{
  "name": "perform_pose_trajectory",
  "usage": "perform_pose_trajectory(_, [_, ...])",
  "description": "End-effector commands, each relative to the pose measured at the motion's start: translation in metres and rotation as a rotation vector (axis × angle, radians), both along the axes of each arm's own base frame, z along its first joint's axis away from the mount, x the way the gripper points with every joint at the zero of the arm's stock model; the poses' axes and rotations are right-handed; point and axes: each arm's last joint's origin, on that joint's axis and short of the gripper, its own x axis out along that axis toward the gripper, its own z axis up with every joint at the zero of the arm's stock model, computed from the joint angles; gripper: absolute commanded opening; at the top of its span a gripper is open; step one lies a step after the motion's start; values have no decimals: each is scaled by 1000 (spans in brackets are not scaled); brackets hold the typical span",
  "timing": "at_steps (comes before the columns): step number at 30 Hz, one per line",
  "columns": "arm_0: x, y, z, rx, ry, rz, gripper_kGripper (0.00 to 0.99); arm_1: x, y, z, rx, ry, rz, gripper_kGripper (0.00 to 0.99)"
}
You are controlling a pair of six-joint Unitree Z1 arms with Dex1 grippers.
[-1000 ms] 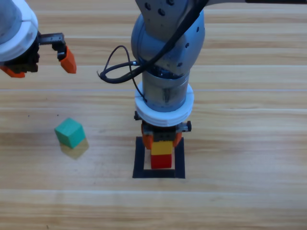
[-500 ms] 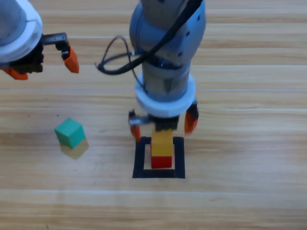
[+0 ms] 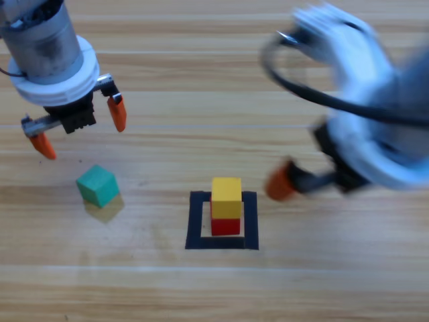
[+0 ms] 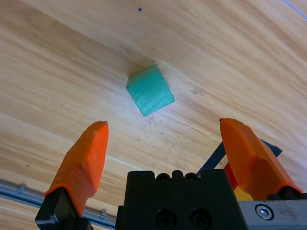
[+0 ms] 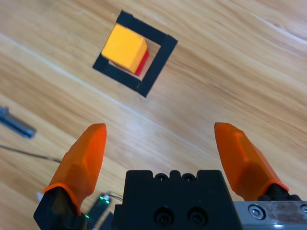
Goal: Stack the blocks in the rectangular block: red at the bottom, yellow in the middle, green on top
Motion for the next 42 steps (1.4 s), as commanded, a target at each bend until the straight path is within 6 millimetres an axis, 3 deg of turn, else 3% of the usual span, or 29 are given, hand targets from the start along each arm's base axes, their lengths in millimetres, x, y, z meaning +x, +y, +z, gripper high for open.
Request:
perform_pose_trajectory(1, [15,4,-23,-22,83,128,988,-17,-82,9,230,-138,75,990])
perform_pose_trajectory(10, [35,3,-54,-60,148,345,988,-10,-73,-34,160,-181,141,990])
perform_pose_trajectory(15, [43,1,-59,-62,134,448,973,-5,-67,-48,93,-182,161,990])
perform_pose_trajectory(26, [59,7,-86,-37,169,493,966,-7,-70,-47,97,-185,163,990])
perform_pose_trajectory(33, [52,10,-104,-42,182,490,962,-8,-72,-47,97,-185,163,990])
perform_pose_trajectory(42, [43,14,-114,-51,191,495,953,-8,-71,-48,97,-180,163,990])
